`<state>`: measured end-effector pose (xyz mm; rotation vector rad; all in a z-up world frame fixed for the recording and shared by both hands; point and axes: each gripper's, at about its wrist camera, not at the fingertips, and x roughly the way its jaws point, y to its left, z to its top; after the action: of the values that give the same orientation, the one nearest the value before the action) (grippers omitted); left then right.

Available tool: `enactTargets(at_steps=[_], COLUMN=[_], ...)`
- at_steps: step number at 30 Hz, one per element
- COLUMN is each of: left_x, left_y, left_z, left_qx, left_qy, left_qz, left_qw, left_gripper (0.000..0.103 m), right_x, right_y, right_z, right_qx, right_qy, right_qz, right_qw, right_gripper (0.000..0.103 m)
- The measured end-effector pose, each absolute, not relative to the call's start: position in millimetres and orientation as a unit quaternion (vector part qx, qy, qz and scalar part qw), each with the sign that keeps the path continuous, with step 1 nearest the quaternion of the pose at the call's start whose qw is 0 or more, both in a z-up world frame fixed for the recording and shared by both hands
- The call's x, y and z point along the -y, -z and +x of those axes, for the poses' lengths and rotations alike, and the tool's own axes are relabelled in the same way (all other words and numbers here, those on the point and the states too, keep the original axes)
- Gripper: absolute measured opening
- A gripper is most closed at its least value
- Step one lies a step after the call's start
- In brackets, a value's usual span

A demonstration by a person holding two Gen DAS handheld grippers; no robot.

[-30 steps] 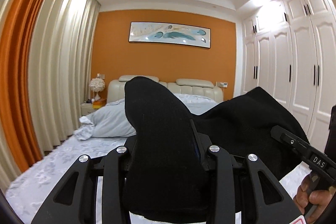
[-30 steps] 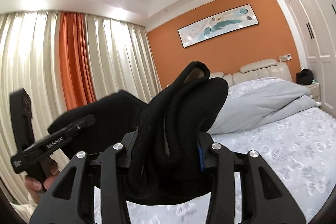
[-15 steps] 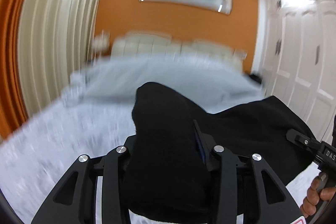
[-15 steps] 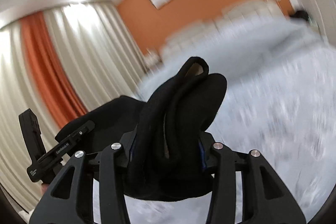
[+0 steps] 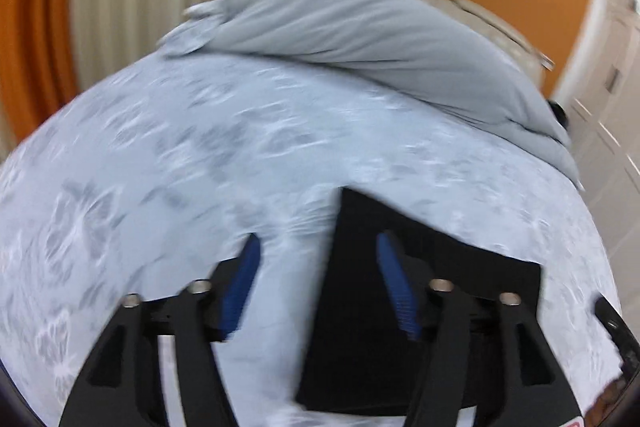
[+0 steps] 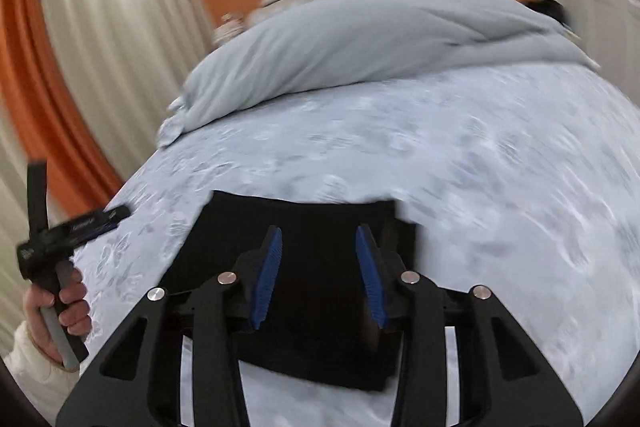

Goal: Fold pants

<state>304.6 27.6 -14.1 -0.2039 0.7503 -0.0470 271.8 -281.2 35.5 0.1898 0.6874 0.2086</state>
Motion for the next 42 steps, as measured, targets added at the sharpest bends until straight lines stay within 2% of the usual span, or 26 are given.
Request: enactTargets(at_steps=[2,4,6,7,8,9,13,17,18,19,20,21,22,23,24,26,27,28,29,31,33,34,36,38,39,42], left_x=[7,27,40,34,19,4,-43,-42,-38,-33,-30,-28,-28,-29,-31,-38,-40,-42,-39,-37,-35,-31,-24,-7,2,15], left_y=[21,50,101,113,112,105,92,126,128,131,130,128,121,107,96,83,85,95,106,118,104,92,58,44,48,98], left_z=[310,322,342,347,339,330,304,304,304,303,303,302,300,293,287,273,267,264,263,255,245,241,224,215,215,230], left_qx=[-0.367,-0.393,-0.473,-0.493,-0.474,-0.46,-0.445,-0.504,-0.507,-0.501,-0.501,-0.504,-0.509,-0.506,-0.503,-0.503,-0.513,-0.527,-0.537,-0.526,-0.51,-0.503,-0.44,-0.406,-0.408,-0.469], left_qy=[0.041,0.05,0.056,0.055,0.063,0.055,0.075,0.088,0.1,0.107,0.108,0.127,0.134,0.132,0.143,0.155,0.155,0.146,0.132,0.114,0.097,0.1,0.098,0.101,0.099,0.073], left_qz=[-0.059,-0.012,0.033,0.032,-0.008,-0.036,-0.109,-0.119,-0.129,-0.132,-0.129,-0.141,-0.15,-0.146,-0.141,-0.136,-0.13,-0.12,-0.101,-0.081,-0.073,-0.066,-0.052,-0.015,0.003,0.049], left_qw=[0.928,0.918,0.879,0.868,0.878,0.886,0.885,0.851,0.846,0.849,0.849,0.843,0.837,0.84,0.841,0.839,0.834,0.829,0.827,0.839,0.851,0.856,0.891,0.908,0.908,0.879], left_gripper=[0.083,0.087,0.087,0.088,0.088,0.087,0.092,0.092,0.092,0.09,0.074,0.058,0.039,0.027,0.025,0.025,0.028,0.036,0.047,0.059,0.059,0.057,0.058,0.076,0.077,0.075], right_x=[268,272,286,292,296,307,330,323,319,314,310,307,303,299,295,296,302,308,319,331,323,310,281,261,252,266], right_y=[-4,31,37,29,23,15,19,55,63,67,63,55,42,33,21,17,28,41,62,59,25,-1,-29,-27,-14,30], right_z=[292,300,287,278,272,257,233,237,238,239,237,234,230,226,218,208,203,202,203,193,183,175,169,174,183,193], right_qx=[-0.379,-0.44,-0.411,-0.415,-0.42,-0.413,-0.43,-0.478,-0.487,-0.489,-0.479,-0.474,-0.473,-0.471,-0.467,-0.468,-0.477,-0.491,-0.507,-0.49,-0.475,-0.44,-0.409,-0.414,-0.432,-0.456], right_qy=[-0.071,-0.034,-0.046,-0.013,0.005,-0.001,-0.042,-0.088,-0.089,-0.08,-0.088,-0.099,-0.104,-0.111,-0.122,-0.134,-0.127,-0.113,-0.094,-0.093,-0.067,-0.059,-0.069,-0.081,-0.074,-0.025], right_qz=[0.071,0.059,0.076,0.071,0.075,0.101,0.174,0.26,0.259,0.251,0.248,0.248,0.235,0.22,0.207,0.201,0.2,0.198,0.215,0.272,0.229,0.183,0.118,0.093,0.073,0.062], right_qw=[0.92,0.895,0.907,0.907,0.905,0.905,0.885,0.834,0.83,0.832,0.837,0.839,0.843,0.847,0.851,0.85,0.847,0.841,0.83,0.823,0.847,0.877,0.902,0.902,0.896,0.887], right_gripper=[0.039,0.039,0.041,0.048,0.066,0.073,0.079,0.079,0.068,0.065,0.044,0.036,0.034,0.033,0.033,0.035,0.041,0.047,0.063,0.064,0.046,0.045,0.018,0.012,0.006,0.0])
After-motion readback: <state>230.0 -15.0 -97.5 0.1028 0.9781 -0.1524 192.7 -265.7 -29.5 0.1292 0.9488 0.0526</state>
